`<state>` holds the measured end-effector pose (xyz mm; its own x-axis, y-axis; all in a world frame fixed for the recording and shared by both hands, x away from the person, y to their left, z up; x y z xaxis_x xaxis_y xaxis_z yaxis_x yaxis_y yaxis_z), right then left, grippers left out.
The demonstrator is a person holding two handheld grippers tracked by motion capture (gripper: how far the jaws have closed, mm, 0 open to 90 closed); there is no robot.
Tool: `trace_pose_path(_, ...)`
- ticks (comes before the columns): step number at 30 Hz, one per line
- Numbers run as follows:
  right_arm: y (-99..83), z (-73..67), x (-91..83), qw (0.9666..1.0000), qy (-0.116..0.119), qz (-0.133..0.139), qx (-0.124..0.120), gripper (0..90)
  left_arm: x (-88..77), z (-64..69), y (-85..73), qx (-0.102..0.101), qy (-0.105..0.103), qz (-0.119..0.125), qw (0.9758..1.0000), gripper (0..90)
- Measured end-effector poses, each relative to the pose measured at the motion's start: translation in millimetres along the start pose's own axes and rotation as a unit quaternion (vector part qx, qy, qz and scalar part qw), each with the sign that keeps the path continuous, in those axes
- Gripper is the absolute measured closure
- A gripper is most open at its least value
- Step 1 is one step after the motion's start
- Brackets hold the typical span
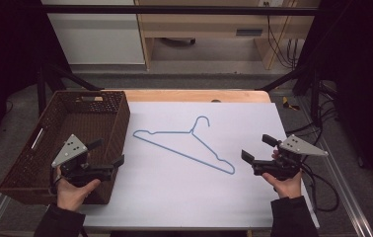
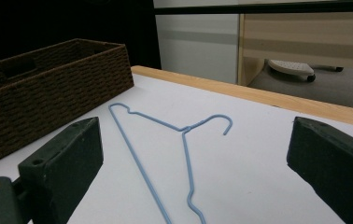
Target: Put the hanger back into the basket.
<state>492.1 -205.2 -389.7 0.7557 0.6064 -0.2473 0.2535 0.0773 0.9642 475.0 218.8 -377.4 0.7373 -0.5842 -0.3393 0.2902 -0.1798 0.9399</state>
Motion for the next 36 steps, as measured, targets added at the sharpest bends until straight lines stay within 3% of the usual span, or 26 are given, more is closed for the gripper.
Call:
trace_pose_path(13, -3.6, -2.5, 6.1, 0.9998, -0.001, -0.017, -0.004, 4.3, -0.8, 0.5, -0.3, 0.002, 0.001, 0.0, 1.0, 4.9)
trace_pose_path(23, -10.9, -12.7, 36.4, 0.998, -0.002, -0.059, -0.02, 5.6, 1.6, 3.5, -0.6, 0.011, 0.005, -0.007, 0.9999, 4.8)
trace_pose_path(29, -5.2, -13.7, 54.0, 0.9971, -0.006, -0.072, -0.025, 8.1, -0.2, 3.5, 1.2, 0.012, 0.004, -0.005, 0.9999, 5.0)
trace_pose_path(36, -2.3, -19.1, 84.4, 0.9938, -0.001, -0.101, -0.047, 10.0, -0.9, 4.1, 1.0, 0.015, 0.004, -0.006, 0.9999, 5.0)
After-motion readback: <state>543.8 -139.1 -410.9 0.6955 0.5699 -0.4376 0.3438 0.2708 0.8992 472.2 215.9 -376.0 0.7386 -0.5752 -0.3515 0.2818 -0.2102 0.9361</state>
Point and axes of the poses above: each handheld gripper's, and its own axes: x roughly forward along the jaws, y roughly out of its top, z roughly to its right, the point moved 8 cm from there along x, roughly forward along the jaws, and after that the axes turned 1 degree about -x, right-handed, at the moved point
